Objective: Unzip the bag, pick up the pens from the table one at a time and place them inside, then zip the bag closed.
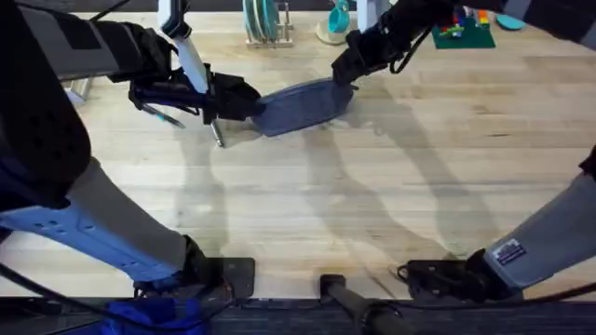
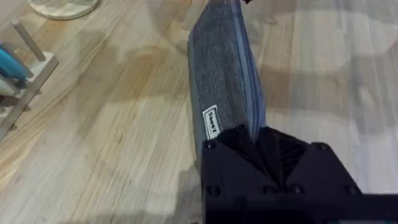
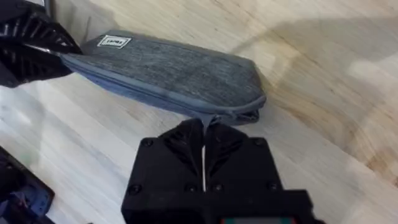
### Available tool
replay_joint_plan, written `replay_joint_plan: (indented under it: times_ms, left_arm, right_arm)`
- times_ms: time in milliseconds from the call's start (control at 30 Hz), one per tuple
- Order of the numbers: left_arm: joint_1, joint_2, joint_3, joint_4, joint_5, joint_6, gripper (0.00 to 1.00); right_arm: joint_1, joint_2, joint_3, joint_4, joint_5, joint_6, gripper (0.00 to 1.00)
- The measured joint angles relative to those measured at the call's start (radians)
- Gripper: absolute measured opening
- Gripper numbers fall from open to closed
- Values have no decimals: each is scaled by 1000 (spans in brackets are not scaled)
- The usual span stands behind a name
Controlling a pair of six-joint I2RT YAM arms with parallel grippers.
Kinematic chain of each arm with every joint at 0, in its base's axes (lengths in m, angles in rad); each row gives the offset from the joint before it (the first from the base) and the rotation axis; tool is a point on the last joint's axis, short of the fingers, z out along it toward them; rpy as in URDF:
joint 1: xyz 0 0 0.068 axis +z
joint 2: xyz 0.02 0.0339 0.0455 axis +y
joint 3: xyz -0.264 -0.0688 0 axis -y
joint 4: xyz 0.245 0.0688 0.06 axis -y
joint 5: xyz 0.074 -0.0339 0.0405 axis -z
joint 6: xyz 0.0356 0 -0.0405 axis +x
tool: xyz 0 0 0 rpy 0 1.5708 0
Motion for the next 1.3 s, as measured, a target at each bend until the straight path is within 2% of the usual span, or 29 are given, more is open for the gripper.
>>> replay_joint_plan:
  times_ms: [433, 1300]
  left_arm:
    - [0, 0, 0, 0, 0, 0, 42]
    - [0, 0, 0, 0, -1, 0, 42]
  right_arm:
    - [38, 0, 31, 3, 4, 0, 30]
    - [186, 0, 33, 82, 8, 15, 31]
